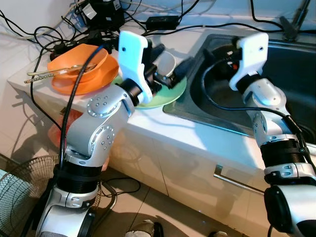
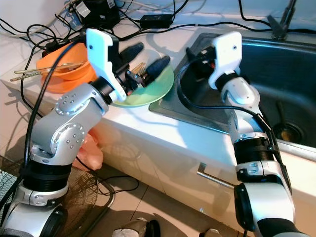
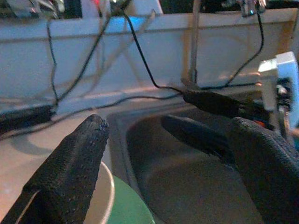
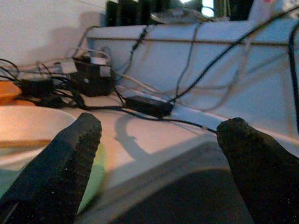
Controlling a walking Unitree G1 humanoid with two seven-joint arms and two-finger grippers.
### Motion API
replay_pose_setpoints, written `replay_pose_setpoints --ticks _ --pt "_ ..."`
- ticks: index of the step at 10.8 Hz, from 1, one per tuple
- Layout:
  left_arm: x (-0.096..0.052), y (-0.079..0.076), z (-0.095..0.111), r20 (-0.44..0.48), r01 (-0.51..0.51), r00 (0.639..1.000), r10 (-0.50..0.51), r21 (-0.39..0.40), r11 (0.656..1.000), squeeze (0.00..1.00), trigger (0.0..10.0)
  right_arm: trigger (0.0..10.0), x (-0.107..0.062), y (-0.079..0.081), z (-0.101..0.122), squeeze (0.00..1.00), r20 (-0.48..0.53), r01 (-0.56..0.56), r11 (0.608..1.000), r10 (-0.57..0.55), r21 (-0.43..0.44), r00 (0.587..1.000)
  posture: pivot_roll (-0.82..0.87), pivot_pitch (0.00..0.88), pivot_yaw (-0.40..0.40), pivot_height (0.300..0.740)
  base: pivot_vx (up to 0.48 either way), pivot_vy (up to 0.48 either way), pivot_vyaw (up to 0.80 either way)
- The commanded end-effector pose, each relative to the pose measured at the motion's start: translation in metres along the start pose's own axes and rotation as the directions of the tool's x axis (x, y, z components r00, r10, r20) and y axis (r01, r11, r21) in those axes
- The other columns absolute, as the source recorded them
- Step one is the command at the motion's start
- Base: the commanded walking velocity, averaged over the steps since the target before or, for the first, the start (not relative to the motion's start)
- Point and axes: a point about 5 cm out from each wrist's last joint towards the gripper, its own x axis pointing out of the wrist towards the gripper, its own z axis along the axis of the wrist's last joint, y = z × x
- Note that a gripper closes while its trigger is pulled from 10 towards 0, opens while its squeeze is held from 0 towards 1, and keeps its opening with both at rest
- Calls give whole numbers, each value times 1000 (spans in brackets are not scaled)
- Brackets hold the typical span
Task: Kitchen organization
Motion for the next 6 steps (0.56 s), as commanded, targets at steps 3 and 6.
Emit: replay_pose_setpoints --ticks 3,6 --pt "-18 11 11 -48 -12 999 21 184 983 0 10000 10000 -3 17 5 0 4 -73 996 73 54 997 125 91 143 740 0 0 0" --pt "-48 19 6 -134 -10 990 38 203 979 0 10000 10000 -16 29 6 0 -63 -200 965 213 171 975 152 98 132 740 0 0 0"
